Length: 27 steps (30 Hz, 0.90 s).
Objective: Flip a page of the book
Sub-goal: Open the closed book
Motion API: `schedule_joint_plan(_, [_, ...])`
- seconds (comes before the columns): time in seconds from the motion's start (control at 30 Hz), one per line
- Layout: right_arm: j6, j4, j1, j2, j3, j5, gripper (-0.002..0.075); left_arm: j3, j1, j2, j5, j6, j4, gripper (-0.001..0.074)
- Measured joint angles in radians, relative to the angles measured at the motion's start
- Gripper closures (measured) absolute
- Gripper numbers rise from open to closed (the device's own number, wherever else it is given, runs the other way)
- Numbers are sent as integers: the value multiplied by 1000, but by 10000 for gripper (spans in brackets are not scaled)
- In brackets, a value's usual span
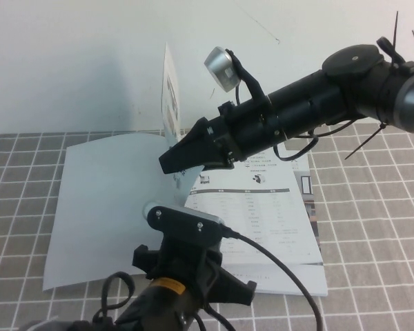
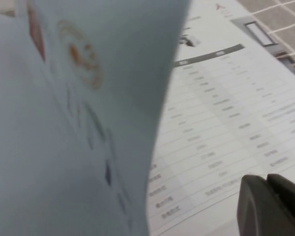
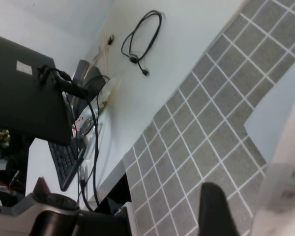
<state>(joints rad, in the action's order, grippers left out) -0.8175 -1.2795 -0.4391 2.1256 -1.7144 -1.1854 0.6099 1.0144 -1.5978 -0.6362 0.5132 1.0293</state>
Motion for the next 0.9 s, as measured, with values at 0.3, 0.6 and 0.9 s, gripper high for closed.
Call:
schedule_joint_plan(0.3, [-4,14,0,-56,-82,-9,354,0,-139,-13,14,-8,108,737])
schedule_joint_plan(0.6, [73,544,-5,-64,-133,-24,379,0,-273,-13,186,-8,233,737])
schedule_joint_plan(0.9, [221,855,-5,113,-133,1,633,0,-315,-13,243,-8,257,737])
